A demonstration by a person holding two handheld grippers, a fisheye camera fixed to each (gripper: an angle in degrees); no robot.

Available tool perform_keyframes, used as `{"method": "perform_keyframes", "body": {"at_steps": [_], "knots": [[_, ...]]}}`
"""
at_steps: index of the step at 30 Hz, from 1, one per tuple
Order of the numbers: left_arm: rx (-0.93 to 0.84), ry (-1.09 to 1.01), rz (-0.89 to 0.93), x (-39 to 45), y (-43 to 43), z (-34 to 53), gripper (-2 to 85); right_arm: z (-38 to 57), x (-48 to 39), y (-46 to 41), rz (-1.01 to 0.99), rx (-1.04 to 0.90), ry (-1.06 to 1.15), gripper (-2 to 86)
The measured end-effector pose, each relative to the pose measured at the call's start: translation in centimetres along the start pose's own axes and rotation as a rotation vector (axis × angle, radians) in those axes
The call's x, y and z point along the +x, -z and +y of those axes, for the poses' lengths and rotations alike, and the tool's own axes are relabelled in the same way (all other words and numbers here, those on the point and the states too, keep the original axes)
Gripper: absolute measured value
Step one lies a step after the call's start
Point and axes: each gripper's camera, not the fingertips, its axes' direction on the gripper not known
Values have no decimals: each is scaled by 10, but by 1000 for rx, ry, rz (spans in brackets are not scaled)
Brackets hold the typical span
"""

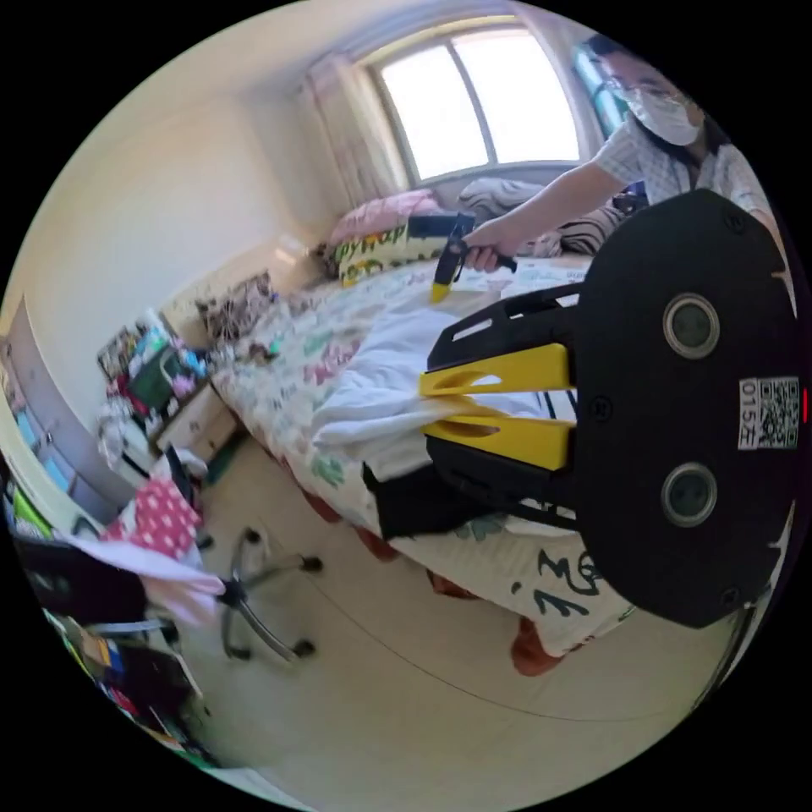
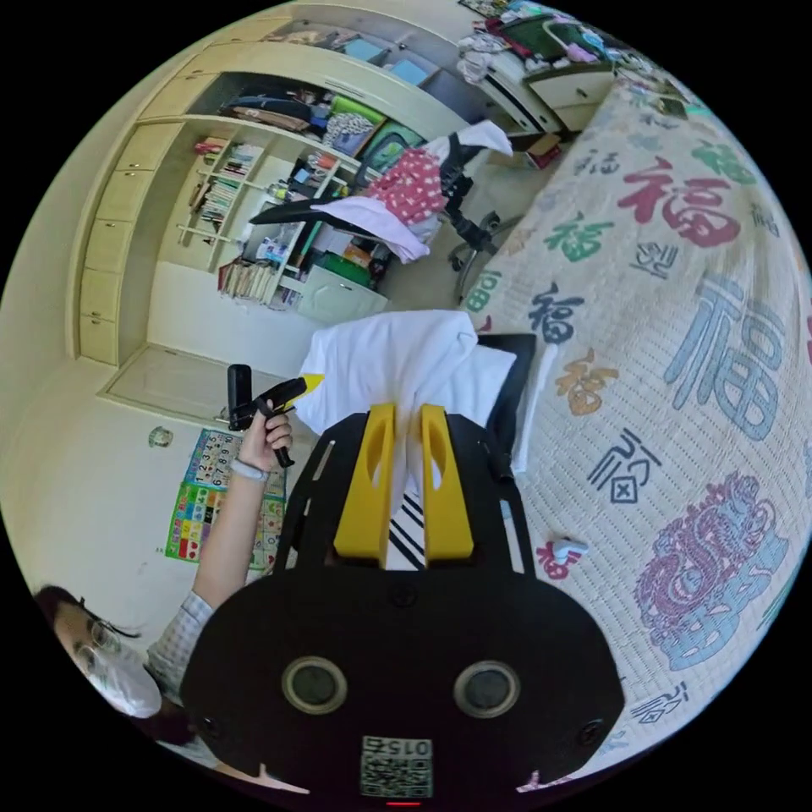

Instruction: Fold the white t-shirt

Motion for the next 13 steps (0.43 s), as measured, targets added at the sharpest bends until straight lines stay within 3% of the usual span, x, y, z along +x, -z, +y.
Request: {"method": "perform_keyframes", "body": {"at_steps": [3, 8, 13], "knots": [[93, 41, 54, -31, -11, 34, 33, 14, 15, -23, -33, -34, 48, 83], [577, 52, 353, -63, 36, 148, 8, 64, 22, -45, -92, -141, 125, 80], [526, 56, 358, -56, 33, 244, 28, 89, 11, -112, -144, -344, 120, 90]]}}
